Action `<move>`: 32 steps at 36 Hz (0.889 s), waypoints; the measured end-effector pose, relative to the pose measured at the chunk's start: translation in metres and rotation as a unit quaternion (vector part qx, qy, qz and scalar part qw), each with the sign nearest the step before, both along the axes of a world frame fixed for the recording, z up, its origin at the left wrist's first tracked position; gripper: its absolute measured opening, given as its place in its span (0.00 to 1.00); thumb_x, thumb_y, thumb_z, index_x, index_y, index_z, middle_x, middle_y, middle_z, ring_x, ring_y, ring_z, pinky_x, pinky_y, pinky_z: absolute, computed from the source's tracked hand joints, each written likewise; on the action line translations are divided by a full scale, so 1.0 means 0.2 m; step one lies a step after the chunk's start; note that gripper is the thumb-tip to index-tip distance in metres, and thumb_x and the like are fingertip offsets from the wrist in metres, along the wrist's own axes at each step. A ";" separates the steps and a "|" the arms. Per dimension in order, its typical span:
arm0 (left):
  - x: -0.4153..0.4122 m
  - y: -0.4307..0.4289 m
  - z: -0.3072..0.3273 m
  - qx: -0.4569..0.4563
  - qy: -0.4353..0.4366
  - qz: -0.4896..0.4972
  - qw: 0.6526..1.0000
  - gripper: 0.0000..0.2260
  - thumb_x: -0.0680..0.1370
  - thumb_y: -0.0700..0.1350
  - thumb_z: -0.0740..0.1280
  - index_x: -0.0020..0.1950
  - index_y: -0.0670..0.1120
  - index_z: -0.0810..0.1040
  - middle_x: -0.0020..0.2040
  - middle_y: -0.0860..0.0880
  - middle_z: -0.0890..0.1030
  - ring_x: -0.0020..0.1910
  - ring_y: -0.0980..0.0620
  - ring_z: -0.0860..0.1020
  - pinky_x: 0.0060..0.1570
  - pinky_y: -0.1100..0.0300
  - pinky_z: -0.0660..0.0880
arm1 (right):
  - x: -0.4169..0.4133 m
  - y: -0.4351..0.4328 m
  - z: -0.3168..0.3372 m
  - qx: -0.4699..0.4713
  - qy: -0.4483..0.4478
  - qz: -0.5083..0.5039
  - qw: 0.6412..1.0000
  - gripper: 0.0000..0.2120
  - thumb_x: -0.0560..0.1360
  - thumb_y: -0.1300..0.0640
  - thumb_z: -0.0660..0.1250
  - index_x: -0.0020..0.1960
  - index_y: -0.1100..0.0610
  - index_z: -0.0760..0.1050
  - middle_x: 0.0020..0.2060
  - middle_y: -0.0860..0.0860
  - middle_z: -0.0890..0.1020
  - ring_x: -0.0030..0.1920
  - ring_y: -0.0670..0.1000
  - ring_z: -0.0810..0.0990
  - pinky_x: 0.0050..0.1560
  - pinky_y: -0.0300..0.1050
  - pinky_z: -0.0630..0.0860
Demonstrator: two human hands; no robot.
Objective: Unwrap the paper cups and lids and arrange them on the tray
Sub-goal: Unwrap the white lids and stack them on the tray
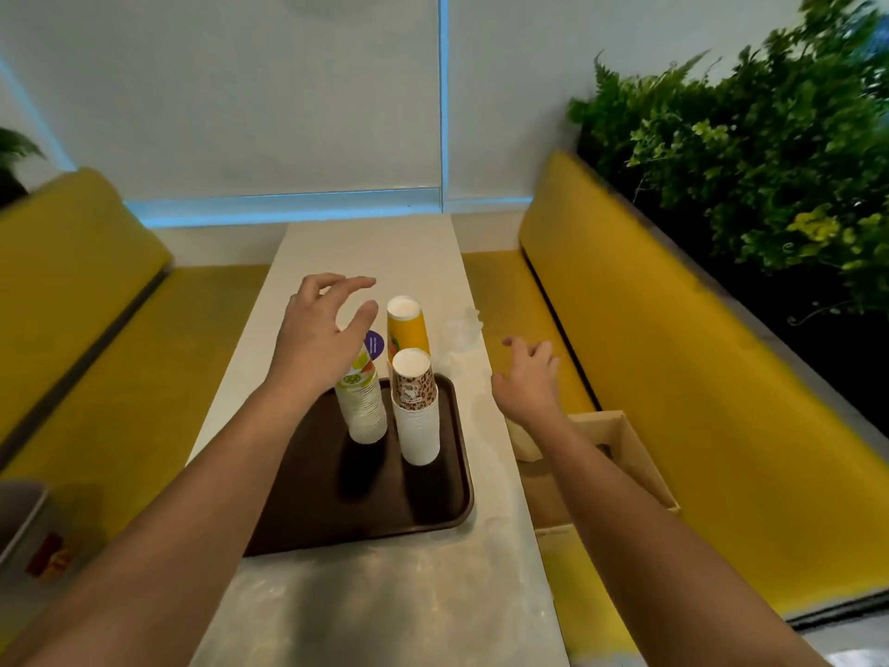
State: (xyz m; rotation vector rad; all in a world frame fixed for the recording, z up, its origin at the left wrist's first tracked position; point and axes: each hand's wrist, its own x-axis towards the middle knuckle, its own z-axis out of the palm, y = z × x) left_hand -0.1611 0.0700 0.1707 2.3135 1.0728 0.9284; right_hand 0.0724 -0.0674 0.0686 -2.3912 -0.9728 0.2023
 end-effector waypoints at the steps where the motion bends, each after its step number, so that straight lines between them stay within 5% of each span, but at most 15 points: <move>1: 0.03 0.02 0.00 0.002 0.006 -0.001 1.000 0.14 0.82 0.58 0.65 0.68 0.63 0.78 0.67 0.54 0.72 0.72 0.50 0.70 0.72 0.47 0.69 | 0.03 0.04 -0.01 -0.009 -0.003 0.005 1.000 0.25 0.81 0.57 0.64 0.77 0.51 0.63 0.70 0.56 0.64 0.68 0.58 0.65 0.64 0.50 0.72; 14: 0.46 0.25 0.00 0.021 0.188 -0.019 0.982 0.08 0.82 0.55 0.67 0.55 0.57 0.85 0.51 0.57 0.79 0.51 0.53 0.78 0.48 0.52 0.76 | 0.29 0.55 -0.31 -0.104 0.000 0.169 0.980 0.27 0.83 0.57 0.64 0.79 0.47 0.62 0.76 0.57 0.62 0.72 0.61 0.66 0.68 0.56 0.74; 22: 0.54 0.33 -0.08 0.024 0.193 -0.010 0.981 0.10 0.81 0.55 0.68 0.51 0.52 0.86 0.45 0.54 0.78 0.47 0.52 0.77 0.44 0.54 0.74 | 0.34 0.82 -0.49 -0.149 0.011 0.292 0.945 0.37 0.81 0.64 0.66 0.83 0.40 0.57 0.81 0.58 0.57 0.74 0.65 0.68 0.66 0.58 0.78; 32: 0.58 0.35 -0.12 0.028 0.169 -0.030 0.985 0.07 0.79 0.53 0.73 0.48 0.50 0.85 0.40 0.59 0.74 0.41 0.62 0.73 0.37 0.73 0.64 | 0.40 1.10 -0.59 -0.258 -0.110 0.428 0.859 0.45 0.79 0.65 0.68 0.84 0.38 0.49 0.85 0.50 0.43 0.76 0.65 0.67 0.62 0.60 0.78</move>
